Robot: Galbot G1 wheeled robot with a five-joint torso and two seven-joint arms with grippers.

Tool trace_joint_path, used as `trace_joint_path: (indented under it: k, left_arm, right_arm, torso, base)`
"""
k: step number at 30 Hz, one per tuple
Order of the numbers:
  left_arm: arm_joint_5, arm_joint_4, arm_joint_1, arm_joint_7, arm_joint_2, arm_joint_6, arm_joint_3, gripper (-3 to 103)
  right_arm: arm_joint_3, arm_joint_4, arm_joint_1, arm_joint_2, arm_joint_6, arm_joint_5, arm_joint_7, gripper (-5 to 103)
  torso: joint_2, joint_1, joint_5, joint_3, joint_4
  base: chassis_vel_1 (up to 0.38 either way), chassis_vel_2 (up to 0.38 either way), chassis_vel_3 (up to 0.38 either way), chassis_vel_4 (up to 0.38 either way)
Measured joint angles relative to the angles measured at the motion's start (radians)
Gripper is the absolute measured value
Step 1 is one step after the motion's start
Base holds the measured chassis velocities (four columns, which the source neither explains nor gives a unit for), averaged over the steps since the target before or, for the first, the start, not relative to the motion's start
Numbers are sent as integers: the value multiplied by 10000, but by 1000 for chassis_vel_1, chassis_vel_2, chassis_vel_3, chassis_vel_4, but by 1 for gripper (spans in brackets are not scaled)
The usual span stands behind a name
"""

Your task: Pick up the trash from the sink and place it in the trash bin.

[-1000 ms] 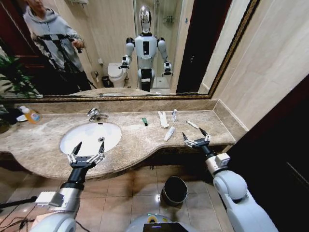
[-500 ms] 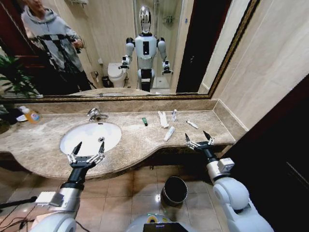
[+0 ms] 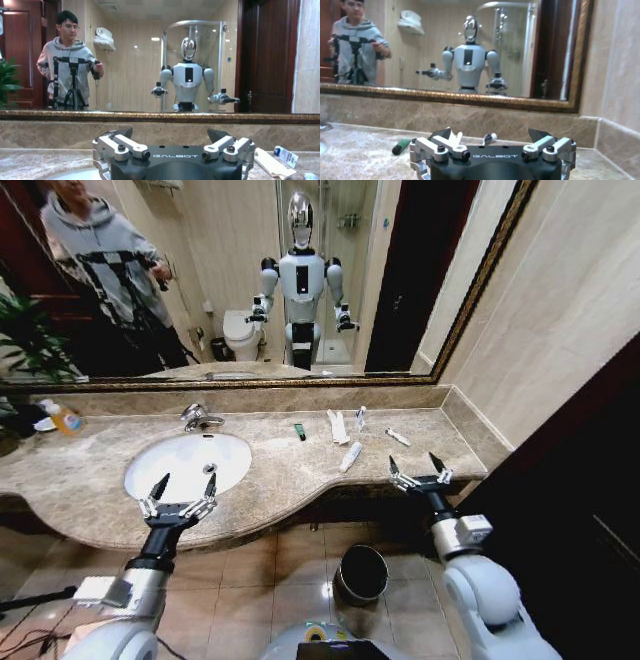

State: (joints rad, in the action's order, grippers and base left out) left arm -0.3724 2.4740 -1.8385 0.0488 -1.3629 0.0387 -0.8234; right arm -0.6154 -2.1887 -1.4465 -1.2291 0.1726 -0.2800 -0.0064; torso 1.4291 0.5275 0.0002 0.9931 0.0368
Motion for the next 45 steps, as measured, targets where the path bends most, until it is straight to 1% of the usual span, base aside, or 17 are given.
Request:
trace_joint_path:
  k: [2,4,6,10,13,14,16,21,26,36,37,38,39,41,42,44,45]
  left_arm:
    - [0,0,0,0,0,0,0,100]
    - [0,0,0,-1,0,0,0,100]
    - [0,0,0,-1,0,0,0,100]
    - [0,0,0,-2,0,0,-1,100]
    - [-1,0,-1,-1,0,0,0,100]
    - [-1,0,-1,-1,0,0,0,100]
    - [0,0,0,-1,1,0,0,100]
    - [0,0,0,-2,0,0,-1,100]
    - [0,0,0,-1,0,0,0,100]
    - [0,0,0,-1,0,0,0,100]
    - [0,0,0,-1,0,0,0,100]
    - [0,0,0,0,0,0,0,100]
    - [0,0,0,-1,0,0,0,100]
    - [0,0,0,-1,0,0,0,100]
    - [-1,0,0,0,0,0,0,100]
    - [0,0,0,0,0,0,0,100]
    - [0,0,0,0,0,0,0,100]
  right_arm:
    - [29,589,542,321,81,-321,-203,100]
    - [64,846,774,442,122,-419,-256,100]
    - [207,1766,1657,763,62,-507,-403,100]
    - [367,2578,2458,926,118,-553,-440,100]
    - [677,3774,3577,1064,181,-590,-519,100]
    - [677,3774,3577,1064,181,-590,-519,100]
    - [1046,4740,4339,1122,203,-571,-704,100]
    - [1463,5927,5251,1133,207,-521,-1046,100]
    - [1890,7197,6427,1057,633,-761,-1181,100]
    - [2225,8303,7173,869,623,-389,-1235,101]
    - [2234,8477,7268,841,580,-293,-1259,96]
    - [2236,8560,7312,830,567,-262,-1263,96]
    - [2241,8784,7426,807,549,-208,-1264,90]
    - [2242,8853,7464,802,545,-198,-1264,90]
    - [2243,9043,7558,784,526,-145,-1258,81]
    - [2238,9137,7597,766,522,-116,-1250,81]
    - [2228,9256,7635,746,520,-87,-1243,76]
  torso:
    - [0,0,-1,0,0]
    - [0,0,-1,0,0]
    - [0,0,0,0,0]
    - [-1,1,0,1,1]
    - [0,1,-3,1,2]
    - [0,1,-3,1,2]
    - [-1,1,0,2,0]
    - [-1,1,1,2,1]
    - [-1,1,-3,0,0]
    - [-1,1,-1,1,0]
    - [-1,1,-1,1,1]
    - [-1,1,-2,0,1]
    - [-1,1,-1,1,0]
    - [-1,1,-1,0,0]
    - [0,1,-4,0,0]
    - [0,0,-3,0,0]
    - [-1,0,-1,0,1]
  base:
    - [0,0,0,0]
    - [0,0,0,0]
    - [0,0,0,0]
    - [0,0,0,0]
    - [0,0,0,0]
    - [0,0,0,0]
    - [0,0,0,0]
    - [0,0,0,0]
    - [0,0,0,0]
    - [0,0,0,0]
    - [0,0,0,0]
    - [0,0,0,0]
    - [0,0,0,0]
    - [0,0,0,0]
    - [0,0,0,0]
    - [0,0,0,0]
    - [0,0,0,0]
